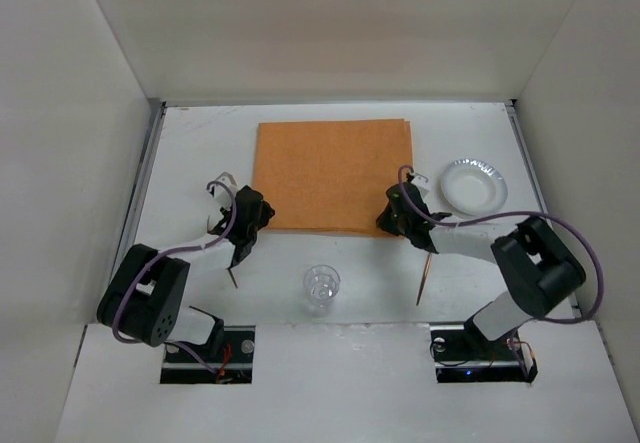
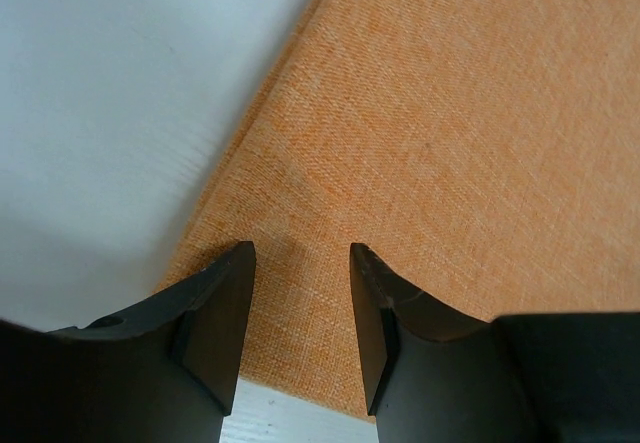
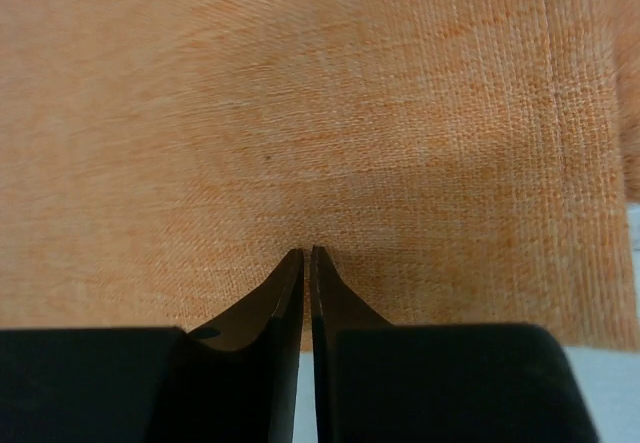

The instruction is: Set the dinner table for one person

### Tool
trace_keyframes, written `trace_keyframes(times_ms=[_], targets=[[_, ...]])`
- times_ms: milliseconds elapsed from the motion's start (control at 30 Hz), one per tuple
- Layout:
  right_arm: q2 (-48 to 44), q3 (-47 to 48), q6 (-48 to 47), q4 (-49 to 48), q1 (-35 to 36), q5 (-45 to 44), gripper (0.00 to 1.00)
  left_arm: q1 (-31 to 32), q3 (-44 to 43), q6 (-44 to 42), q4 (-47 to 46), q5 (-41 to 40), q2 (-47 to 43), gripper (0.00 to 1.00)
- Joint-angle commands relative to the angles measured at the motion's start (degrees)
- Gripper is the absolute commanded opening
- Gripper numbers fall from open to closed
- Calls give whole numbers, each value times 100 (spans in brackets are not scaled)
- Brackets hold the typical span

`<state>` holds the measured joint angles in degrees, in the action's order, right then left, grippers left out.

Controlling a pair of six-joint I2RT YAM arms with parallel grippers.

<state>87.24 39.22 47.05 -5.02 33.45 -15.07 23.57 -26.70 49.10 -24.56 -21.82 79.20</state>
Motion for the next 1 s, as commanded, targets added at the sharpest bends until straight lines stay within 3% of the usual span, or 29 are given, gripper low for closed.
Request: trace_keyframes(times_ms=[0, 133, 300, 433, 700, 900, 967], targets=[[415, 15, 524, -728, -176, 724, 10, -77, 191, 249, -234, -155, -115, 40], [838, 112, 674, -843, -405, 900, 4, -94, 472, 275, -313, -322, -98, 40], [900, 384, 622, -835, -476, 980, 4, -270, 578, 398, -313, -349, -185, 40], [453, 332, 499, -651, -520, 857, 6, -603, 455, 320, -313, -261, -300, 42], [-462, -371, 288, -228, -493, 689, 7, -621, 262, 320, -506, -50, 43, 44], [-674, -30, -300, -193, -318, 804, 25, -648, 411, 196, -550, -120, -642, 44], [-498, 391, -573, -158, -134, 856, 17, -526, 367, 161, -489, -138, -800, 44]])
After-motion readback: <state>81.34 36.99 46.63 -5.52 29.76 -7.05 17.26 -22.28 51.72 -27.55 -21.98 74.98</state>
